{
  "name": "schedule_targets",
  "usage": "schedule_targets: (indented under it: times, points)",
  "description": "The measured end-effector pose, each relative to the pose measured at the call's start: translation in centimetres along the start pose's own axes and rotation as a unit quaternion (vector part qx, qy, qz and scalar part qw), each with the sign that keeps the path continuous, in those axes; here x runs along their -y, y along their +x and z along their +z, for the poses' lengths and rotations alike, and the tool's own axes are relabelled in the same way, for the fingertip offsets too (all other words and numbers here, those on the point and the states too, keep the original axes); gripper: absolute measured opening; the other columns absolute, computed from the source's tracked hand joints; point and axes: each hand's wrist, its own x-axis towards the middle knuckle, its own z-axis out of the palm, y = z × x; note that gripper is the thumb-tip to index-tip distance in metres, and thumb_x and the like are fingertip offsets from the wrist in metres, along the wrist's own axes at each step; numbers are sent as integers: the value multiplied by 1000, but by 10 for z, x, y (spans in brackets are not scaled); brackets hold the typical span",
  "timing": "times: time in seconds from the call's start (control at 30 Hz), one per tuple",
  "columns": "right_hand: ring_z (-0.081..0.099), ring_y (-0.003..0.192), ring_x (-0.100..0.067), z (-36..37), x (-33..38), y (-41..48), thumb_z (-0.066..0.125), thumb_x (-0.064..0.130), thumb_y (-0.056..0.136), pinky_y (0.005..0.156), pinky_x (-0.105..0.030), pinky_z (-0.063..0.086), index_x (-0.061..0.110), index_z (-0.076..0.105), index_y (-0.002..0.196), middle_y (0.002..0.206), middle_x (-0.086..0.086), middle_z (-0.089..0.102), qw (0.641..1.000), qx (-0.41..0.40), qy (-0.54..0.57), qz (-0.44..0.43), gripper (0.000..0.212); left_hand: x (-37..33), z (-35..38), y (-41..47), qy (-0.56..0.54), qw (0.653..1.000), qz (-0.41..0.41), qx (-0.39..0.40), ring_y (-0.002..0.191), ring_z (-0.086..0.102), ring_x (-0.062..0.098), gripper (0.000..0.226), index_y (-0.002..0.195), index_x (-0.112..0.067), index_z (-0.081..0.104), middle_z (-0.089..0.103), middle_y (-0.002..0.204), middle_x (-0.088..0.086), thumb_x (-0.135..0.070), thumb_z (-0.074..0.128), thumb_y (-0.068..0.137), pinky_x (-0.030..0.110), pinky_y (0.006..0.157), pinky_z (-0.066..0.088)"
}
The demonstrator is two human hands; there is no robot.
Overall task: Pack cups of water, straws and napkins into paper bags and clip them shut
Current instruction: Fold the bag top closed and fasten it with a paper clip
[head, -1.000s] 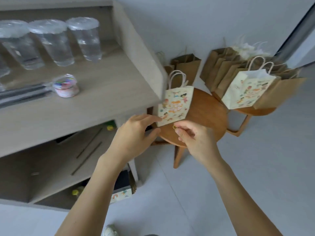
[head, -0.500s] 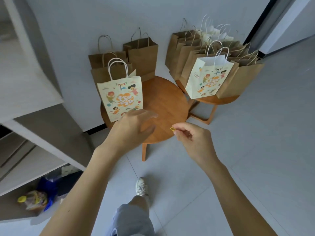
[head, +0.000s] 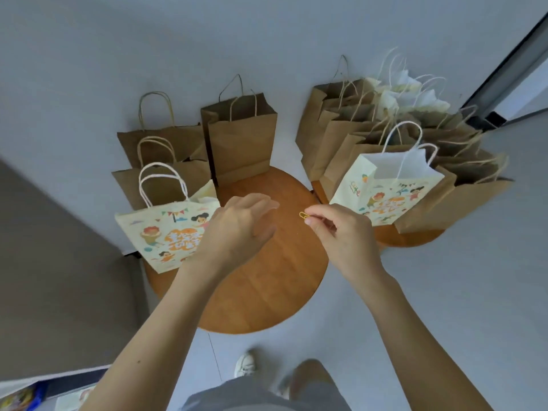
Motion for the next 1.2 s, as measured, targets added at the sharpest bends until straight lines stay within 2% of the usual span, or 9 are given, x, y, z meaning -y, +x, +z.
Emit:
schedule_targets:
  times: [0.17,0.37,0.53,0.73,0.8,0.9,1.0,1.1,1.2]
  points:
    - [55,75,3,17,-49,85,67,11,83,70,-2,41,10,72,95,87,0,71,997,45,40,-42,13,9,9,75,51,994,-93,17,124,42,22,44,132,-26,49,44,141,-8,-35,56,90,41,95,38]
    - [59,73,-3,37,-106,193,68,11,82,67,-5,43,10,73,91,84,-1,71,984,93,90,-124,10,22,25,165,77,975,-208,0,134,29,16,47,139,-32,37,33,147,-13,-39,47,94,40,105,29]
    - [61,80,-6,53,-141,261,66,16,84,71,-6,40,10,72,96,91,-4,72,977,131,93,-142,15,39,45,229,96,962,-256,2,138,19,17,48,139,-31,37,29,149,-13,-39,47,93,44,109,22]
    - [65,79,-12,96,-159,306,66,15,84,70,-7,41,10,72,96,90,-4,71,967,177,116,-144,15,81,59,266,120,944,-308,12,141,10,20,56,143,-31,29,22,152,-10,-40,50,92,46,112,15]
    - [65,79,-12,111,-160,314,65,16,84,69,-8,43,10,72,97,90,-4,71,964,191,126,-139,15,98,64,275,125,936,-328,18,142,5,23,62,145,-30,23,17,154,-9,-42,51,91,47,113,10]
    - [66,76,-14,134,-162,328,63,18,84,67,-14,48,10,72,96,88,-4,71,959,204,135,-142,17,124,74,289,147,921,-359,48,142,-8,29,81,149,-27,7,-1,157,-7,-47,56,87,50,113,2]
    - [67,78,-16,157,-164,344,62,20,83,71,-15,47,10,72,96,89,-5,71,961,211,128,-127,19,152,84,304,158,914,-367,71,141,-14,33,98,149,-25,-6,-13,156,-5,-50,62,82,52,112,0]
    - [67,82,-17,178,-163,355,58,24,84,73,-15,46,10,72,98,92,-6,71,959,230,126,-106,24,178,89,313,163,918,-358,55,142,-11,34,105,149,-25,-5,-10,157,-4,-48,68,77,52,112,2]
    - [66,83,-15,198,-162,361,57,25,84,72,-16,48,11,72,98,93,-5,71,954,251,136,-93,26,202,98,318,186,919,-347,26,141,4,38,115,149,-23,7,6,157,-1,-44,80,64,56,108,15]
